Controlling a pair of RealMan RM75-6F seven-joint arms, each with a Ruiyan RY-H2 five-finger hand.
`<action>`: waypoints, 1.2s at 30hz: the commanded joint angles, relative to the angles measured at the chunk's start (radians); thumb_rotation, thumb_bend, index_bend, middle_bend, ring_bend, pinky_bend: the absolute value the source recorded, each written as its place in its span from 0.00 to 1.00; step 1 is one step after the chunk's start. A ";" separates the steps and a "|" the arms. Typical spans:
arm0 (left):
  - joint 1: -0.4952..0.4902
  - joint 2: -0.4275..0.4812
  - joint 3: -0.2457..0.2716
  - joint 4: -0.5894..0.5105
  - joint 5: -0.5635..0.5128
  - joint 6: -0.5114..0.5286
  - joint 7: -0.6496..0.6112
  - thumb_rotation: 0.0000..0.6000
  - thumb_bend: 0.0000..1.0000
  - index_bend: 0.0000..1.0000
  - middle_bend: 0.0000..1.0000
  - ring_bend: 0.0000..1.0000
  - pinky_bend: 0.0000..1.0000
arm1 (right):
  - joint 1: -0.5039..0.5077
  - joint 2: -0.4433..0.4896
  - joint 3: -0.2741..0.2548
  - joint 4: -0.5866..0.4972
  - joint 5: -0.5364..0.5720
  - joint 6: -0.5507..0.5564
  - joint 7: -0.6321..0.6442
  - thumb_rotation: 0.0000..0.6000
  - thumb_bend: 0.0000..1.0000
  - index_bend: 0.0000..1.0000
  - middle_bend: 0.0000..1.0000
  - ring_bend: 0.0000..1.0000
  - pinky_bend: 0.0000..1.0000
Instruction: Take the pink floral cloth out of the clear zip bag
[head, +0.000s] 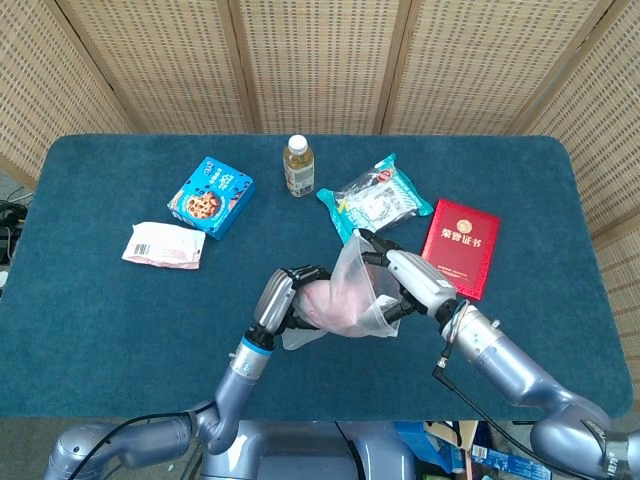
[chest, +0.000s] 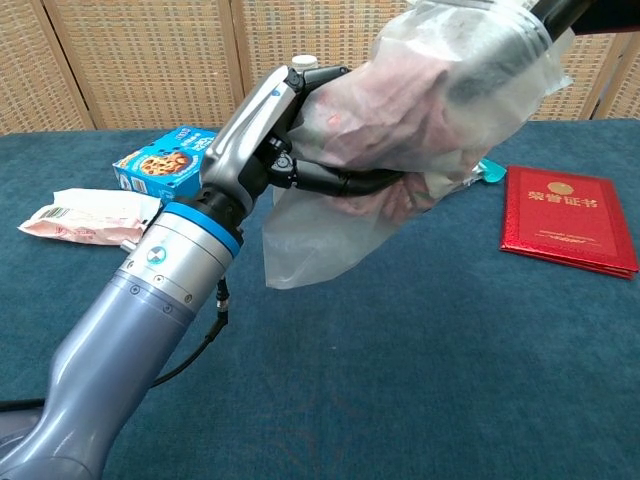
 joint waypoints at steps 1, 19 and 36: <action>-0.001 -0.002 -0.002 -0.001 -0.003 0.000 -0.001 1.00 0.22 0.65 0.64 0.55 0.63 | 0.006 0.004 -0.008 0.002 0.000 -0.003 -0.018 1.00 0.00 0.32 0.00 0.00 0.00; -0.014 -0.014 -0.023 -0.029 -0.019 -0.004 0.013 1.00 0.22 0.65 0.64 0.55 0.63 | 0.084 -0.053 -0.066 -0.042 0.110 0.106 -0.229 1.00 0.00 0.17 0.00 0.00 0.00; -0.010 0.003 -0.037 -0.079 -0.042 -0.019 0.028 1.00 0.22 0.65 0.64 0.55 0.63 | 0.096 -0.134 -0.076 -0.030 0.112 0.189 -0.289 1.00 0.13 0.72 0.00 0.00 0.00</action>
